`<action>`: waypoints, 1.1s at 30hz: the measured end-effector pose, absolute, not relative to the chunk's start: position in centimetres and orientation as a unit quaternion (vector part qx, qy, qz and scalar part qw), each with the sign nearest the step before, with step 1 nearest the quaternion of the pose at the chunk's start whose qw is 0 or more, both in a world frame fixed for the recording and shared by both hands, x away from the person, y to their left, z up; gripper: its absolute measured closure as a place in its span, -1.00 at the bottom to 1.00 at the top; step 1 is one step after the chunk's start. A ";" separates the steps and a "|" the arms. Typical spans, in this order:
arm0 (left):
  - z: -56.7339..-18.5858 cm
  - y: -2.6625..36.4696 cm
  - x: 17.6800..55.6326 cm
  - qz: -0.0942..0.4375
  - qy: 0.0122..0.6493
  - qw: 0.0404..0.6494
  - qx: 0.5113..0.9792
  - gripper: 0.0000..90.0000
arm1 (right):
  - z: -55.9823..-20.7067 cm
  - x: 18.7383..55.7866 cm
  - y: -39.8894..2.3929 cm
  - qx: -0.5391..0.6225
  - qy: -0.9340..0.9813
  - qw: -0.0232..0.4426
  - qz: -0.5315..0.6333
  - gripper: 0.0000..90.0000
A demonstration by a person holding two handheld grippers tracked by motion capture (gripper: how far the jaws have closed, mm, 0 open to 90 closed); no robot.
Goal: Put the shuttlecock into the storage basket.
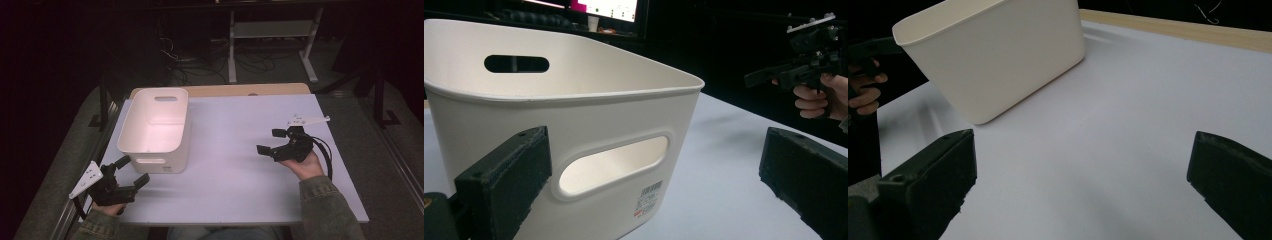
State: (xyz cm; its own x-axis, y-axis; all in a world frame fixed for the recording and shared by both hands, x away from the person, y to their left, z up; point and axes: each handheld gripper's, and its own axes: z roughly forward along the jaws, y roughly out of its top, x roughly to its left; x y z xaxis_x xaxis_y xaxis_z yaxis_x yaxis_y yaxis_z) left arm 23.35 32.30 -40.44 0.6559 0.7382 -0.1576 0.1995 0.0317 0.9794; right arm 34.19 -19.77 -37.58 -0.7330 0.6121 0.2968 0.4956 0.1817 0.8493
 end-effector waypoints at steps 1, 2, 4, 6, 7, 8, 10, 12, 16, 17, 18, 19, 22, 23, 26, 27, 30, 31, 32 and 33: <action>-40.5 32.3 23.4 0.216 0.354 0.625 0.661 -1.00 | -37.6 34.1 -19.9 0.361 0.768 0.057 0.526 -1.00; -40.5 32.3 23.4 0.215 0.354 0.625 0.661 -1.00 | -37.7 34.0 -20.0 0.362 0.768 0.062 0.524 -1.00; -40.5 32.2 23.4 0.215 0.354 0.626 0.661 -1.00 | -37.8 34.0 -20.2 0.364 0.768 0.062 0.523 -1.00; -40.5 32.2 23.4 0.215 0.354 0.626 0.661 -1.00 | -37.9 33.9 -20.4 0.366 0.766 0.062 0.524 -1.00; -40.5 32.2 23.4 0.215 0.354 0.626 0.661 -1.00 | -37.9 33.8 -20.4 0.365 0.766 0.062 0.526 -1.00; -40.5 32.3 23.4 0.216 0.353 0.625 0.662 -1.00 | -38.0 33.8 -20.5 0.367 0.765 0.061 0.526 -1.00; -40.5 32.3 23.4 0.216 0.354 0.624 0.662 -1.00 | -38.1 33.7 -20.7 0.369 0.763 0.061 0.527 -1.00; -40.5 32.3 23.4 0.216 0.353 0.625 0.662 -1.00 | -38.3 33.6 -21.0 0.369 0.763 0.062 0.527 -1.00; -40.5 32.3 23.4 0.216 0.354 0.623 0.663 -1.00 | -38.6 33.2 -21.6 0.373 0.760 0.066 0.528 -1.00; -40.5 32.3 23.4 0.217 0.353 0.622 0.664 -1.00 | -38.6 33.1 -21.8 0.375 0.759 0.068 0.528 -1.00; -40.5 32.3 23.4 0.217 0.356 0.623 0.662 -1.00 | -38.7 33.0 -22.0 0.373 0.760 0.071 0.527 -1.00; -40.5 32.3 23.4 0.215 0.357 0.621 0.663 -1.00 | -38.7 32.9 -22.1 0.373 0.758 0.076 0.530 -1.00; -40.5 32.3 23.4 0.217 0.354 0.622 0.664 -1.00 | -38.9 32.5 -22.6 0.375 0.755 0.085 0.532 -1.00; -40.5 32.3 23.4 0.216 0.356 0.623 0.662 -1.00 | -39.0 32.4 -22.8 0.378 0.754 0.085 0.530 -1.00; -40.5 32.3 23.4 0.215 0.357 0.622 0.663 -1.00 | -39.3 32.1 -23.3 0.383 0.753 0.086 0.528 -1.00; -40.5 32.3 23.4 0.215 0.357 0.622 0.663 -1.00 | -39.4 32.0 -23.5 0.384 0.752 0.086 0.528 -1.00; -40.5 32.2 23.4 0.214 0.358 0.624 0.661 -1.00 | -39.7 31.7 -23.9 0.387 0.753 0.087 0.524 -1.00; -40.5 32.3 23.4 0.214 0.358 0.623 0.662 -1.00 | -39.8 31.6 -24.0 0.390 0.752 0.085 0.525 -1.00; -40.5 32.3 23.4 0.214 0.358 0.623 0.662 -1.00 | -39.9 31.5 -24.1 0.391 0.753 0.087 0.523 -1.00; -40.5 32.3 23.4 0.214 0.358 0.623 0.662 -1.00 | -40.1 31.4 -24.2 0.391 0.752 0.088 0.523 -1.00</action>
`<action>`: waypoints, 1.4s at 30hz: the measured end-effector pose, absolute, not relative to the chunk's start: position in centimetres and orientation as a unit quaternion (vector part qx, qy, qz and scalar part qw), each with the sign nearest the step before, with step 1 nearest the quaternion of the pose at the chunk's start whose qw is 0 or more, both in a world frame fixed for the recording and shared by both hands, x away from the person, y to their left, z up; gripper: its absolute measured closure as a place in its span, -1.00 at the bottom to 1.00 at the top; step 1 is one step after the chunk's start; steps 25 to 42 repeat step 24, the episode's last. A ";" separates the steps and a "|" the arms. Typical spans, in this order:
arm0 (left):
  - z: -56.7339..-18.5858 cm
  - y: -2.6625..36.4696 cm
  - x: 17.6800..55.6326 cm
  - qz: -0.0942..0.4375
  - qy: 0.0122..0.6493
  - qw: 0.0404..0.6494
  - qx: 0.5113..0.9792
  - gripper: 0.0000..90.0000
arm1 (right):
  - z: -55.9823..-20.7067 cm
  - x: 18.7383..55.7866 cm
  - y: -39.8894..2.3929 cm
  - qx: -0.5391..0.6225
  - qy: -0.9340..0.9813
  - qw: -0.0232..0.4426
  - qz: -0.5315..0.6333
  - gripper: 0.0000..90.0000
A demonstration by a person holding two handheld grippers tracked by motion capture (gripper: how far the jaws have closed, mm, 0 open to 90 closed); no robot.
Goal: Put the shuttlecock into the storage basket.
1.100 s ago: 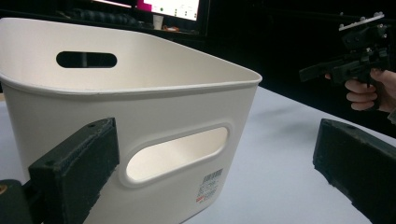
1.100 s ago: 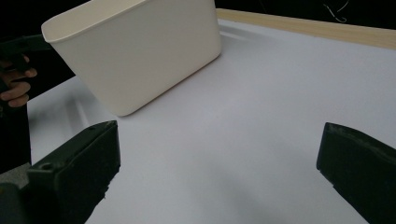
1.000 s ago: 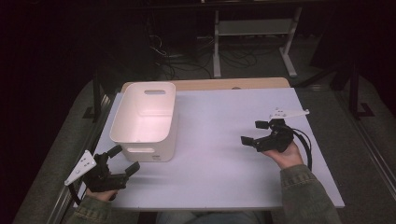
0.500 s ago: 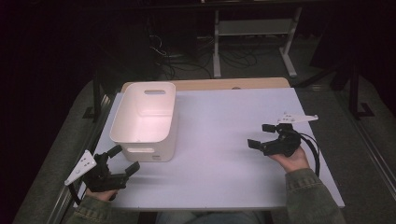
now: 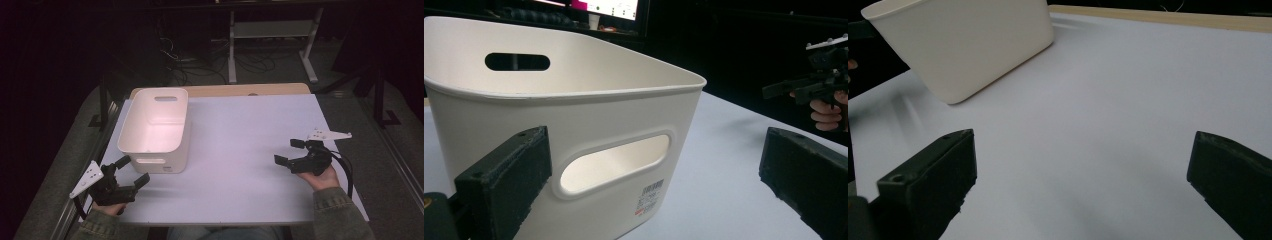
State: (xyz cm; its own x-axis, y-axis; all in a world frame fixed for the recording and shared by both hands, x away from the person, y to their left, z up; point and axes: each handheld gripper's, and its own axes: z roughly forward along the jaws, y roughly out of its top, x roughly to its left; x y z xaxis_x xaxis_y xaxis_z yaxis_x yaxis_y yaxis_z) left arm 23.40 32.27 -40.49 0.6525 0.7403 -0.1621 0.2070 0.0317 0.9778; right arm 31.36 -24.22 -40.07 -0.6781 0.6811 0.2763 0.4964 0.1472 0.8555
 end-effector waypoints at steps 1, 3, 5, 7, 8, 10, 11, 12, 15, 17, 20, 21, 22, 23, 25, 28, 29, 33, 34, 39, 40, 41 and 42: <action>-40.5 32.3 23.4 0.214 0.358 0.623 0.662 -1.00 | -40.2 31.2 -24.3 0.393 0.751 0.088 0.523 -1.00; -40.5 32.3 23.4 0.213 0.357 0.623 0.662 -1.00 | -40.4 31.0 -24.6 0.395 0.751 0.091 0.521 -1.00; -40.5 32.3 23.4 0.213 0.358 0.623 0.662 -1.00 | -40.6 30.8 -24.8 0.398 0.749 0.094 0.522 -1.00; -40.5 32.3 23.4 0.213 0.357 0.623 0.663 -1.00 | -40.8 30.5 -25.1 0.401 0.747 0.101 0.521 -1.00; -40.5 32.3 23.4 0.213 0.356 0.625 0.662 -1.00 | -40.8 30.4 -25.2 0.403 0.745 0.103 0.522 -1.00; -40.5 32.3 23.4 0.212 0.356 0.625 0.661 -1.00 | -40.9 30.2 -25.6 0.404 0.742 0.109 0.524 -1.00; -40.5 32.3 23.4 0.212 0.357 0.625 0.661 -1.00 | -41.0 30.1 -25.8 0.406 0.740 0.110 0.525 -1.00; -40.5 32.3 23.4 0.212 0.356 0.625 0.661 -1.00 | -41.0 30.0 -25.9 0.406 0.740 0.114 0.525 -1.00; -40.5 32.3 23.4 0.212 0.356 0.625 0.661 -1.00 | -41.1 29.6 -26.5 0.406 0.732 0.123 0.533 -1.00; -40.5 32.3 23.4 0.212 0.357 0.625 0.661 -1.00 | -41.2 29.2 -27.0 0.411 0.726 0.127 0.536 -1.00; -40.5 32.3 23.4 0.212 0.356 0.625 0.661 -1.00 | -41.3 28.8 -27.5 0.418 0.720 0.129 0.539 -1.00; -40.5 32.3 23.4 0.211 0.356 0.626 0.661 -1.00 | -41.4 28.7 -27.7 0.417 0.719 0.133 0.539 -1.00; -40.5 32.3 23.4 0.211 0.356 0.626 0.661 -1.00 | -41.4 28.6 -27.9 0.416 0.719 0.135 0.540 -1.00; -40.5 32.3 23.4 0.211 0.356 0.626 0.661 -1.00 | -41.5 28.5 -28.0 0.420 0.715 0.133 0.543 -1.00; -40.5 32.3 23.4 0.211 0.356 0.626 0.661 -1.00 | -41.5 28.5 -28.1 0.420 0.712 0.132 0.547 -1.00; -40.5 32.3 23.4 0.211 0.356 0.626 0.661 -1.00 | -41.5 28.5 -28.1 0.420 0.712 0.132 0.547 -1.00; -40.5 32.3 23.4 0.211 0.356 0.626 0.661 -1.00 | -41.5 28.5 -28.1 0.420 0.712 0.132 0.547 -1.00; -40.5 32.3 23.4 0.211 0.356 0.626 0.661 -1.00 | -41.5 28.5 -28.1 0.420 0.712 0.132 0.547 -1.00; -40.5 32.3 23.4 0.211 0.356 0.626 0.661 -1.00 | -41.5 28.5 -28.1 0.420 0.712 0.132 0.547 -1.00; -40.5 32.3 23.4 0.211 0.356 0.626 0.661 -1.00 | -41.5 28.5 -28.1 0.420 0.712 0.132 0.547 -1.00; -40.5 32.3 23.4 0.211 0.356 0.626 0.661 -1.00 | -41.5 28.5 -28.1 0.420 0.712 0.132 0.547 -1.00; -40.5 32.3 23.4 0.211 0.356 0.626 0.661 -1.00 | -41.5 28.5 -28.1 0.420 0.712 0.132 0.547 -1.00; -40.5 32.3 23.4 0.211 0.356 0.626 0.661 -1.00 | -41.5 28.5 -28.1 0.420 0.712 0.132 0.547 -1.00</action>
